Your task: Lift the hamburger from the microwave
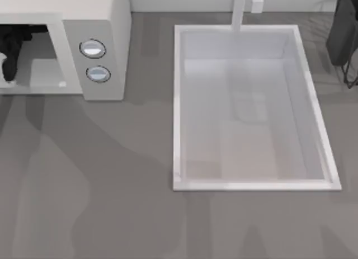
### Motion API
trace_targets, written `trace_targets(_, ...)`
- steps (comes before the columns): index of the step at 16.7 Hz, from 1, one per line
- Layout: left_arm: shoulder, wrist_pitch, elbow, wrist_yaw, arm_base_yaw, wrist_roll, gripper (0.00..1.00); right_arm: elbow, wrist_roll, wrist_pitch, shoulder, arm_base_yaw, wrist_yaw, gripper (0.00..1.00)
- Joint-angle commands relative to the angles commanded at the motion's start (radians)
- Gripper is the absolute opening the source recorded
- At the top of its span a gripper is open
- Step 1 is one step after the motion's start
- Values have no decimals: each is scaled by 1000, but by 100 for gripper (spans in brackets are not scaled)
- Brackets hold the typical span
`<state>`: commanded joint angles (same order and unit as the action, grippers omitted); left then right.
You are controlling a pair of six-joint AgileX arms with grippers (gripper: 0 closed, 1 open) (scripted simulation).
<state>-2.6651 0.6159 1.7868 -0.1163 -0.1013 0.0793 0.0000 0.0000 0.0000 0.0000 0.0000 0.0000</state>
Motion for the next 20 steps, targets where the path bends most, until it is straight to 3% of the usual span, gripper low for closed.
trace_targets(4, 190, -36, -181, 73, 80, -32, 0, 0, 0, 0, 0, 0, 0, 100)
trace_targets(14, 997, -169, -900, 343, 373, -149, 0, 0, 0, 0, 0, 0, 0, 100)
trace_targets(20, 1119, -196, -1021, 400, 434, -174, 0, 0, 0, 0, 0, 0, 0, 100)
